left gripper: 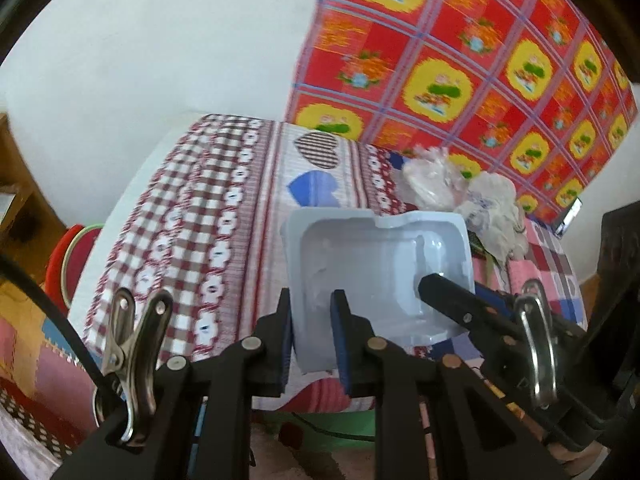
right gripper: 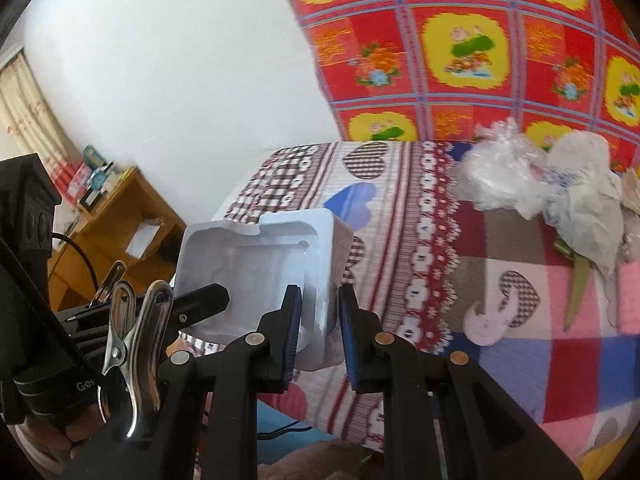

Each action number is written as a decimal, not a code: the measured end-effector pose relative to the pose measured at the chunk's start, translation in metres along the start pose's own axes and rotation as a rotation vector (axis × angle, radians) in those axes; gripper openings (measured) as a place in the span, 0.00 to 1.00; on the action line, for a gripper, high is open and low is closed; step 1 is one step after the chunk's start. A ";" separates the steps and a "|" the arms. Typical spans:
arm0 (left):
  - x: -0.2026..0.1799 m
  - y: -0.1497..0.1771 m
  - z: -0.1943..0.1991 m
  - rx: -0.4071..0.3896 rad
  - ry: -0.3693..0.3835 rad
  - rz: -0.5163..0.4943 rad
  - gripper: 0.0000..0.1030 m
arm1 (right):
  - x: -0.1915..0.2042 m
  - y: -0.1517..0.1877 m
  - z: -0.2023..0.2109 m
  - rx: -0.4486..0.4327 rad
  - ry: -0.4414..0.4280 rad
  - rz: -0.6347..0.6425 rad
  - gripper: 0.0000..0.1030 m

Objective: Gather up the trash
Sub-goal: 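Lift the white tray in the left gripper and carry it toward the red bucket, then open the left gripper over the bucket to drop the white tray in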

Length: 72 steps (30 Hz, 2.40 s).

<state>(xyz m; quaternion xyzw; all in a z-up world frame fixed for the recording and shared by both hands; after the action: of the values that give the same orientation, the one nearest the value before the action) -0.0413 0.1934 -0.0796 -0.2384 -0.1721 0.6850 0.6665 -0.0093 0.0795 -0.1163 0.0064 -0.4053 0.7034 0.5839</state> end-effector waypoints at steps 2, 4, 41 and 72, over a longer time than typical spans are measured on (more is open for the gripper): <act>0.011 0.003 0.004 -0.004 -0.014 0.023 0.18 | 0.011 0.001 -0.006 0.015 -0.014 0.021 0.20; 0.025 0.006 0.007 -0.008 -0.026 0.051 0.18 | 0.022 0.004 -0.013 0.030 -0.027 0.046 0.20; 0.335 0.070 0.046 0.005 -0.213 0.320 0.17 | 0.289 0.043 -0.206 0.241 -0.155 0.301 0.20; 0.499 0.135 -0.128 0.137 -0.078 0.523 0.17 | 0.332 0.085 -0.467 0.558 0.103 0.403 0.21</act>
<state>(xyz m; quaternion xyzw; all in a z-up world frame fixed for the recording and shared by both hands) -0.0810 0.6726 -0.3089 -0.2026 -0.0836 0.8526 0.4743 0.0318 0.6217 -0.3176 0.0499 -0.1604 0.8877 0.4286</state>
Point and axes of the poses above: each gripper's, at about its wrist camera, not at the fingertips, and z roughly against the way its jaws point, x to its left, y to its underside, the point moved 8 cm from there along -z, roughly the way its jaws point, and after that the axes turned 15 degrees about -z, right-handed, at the moved point
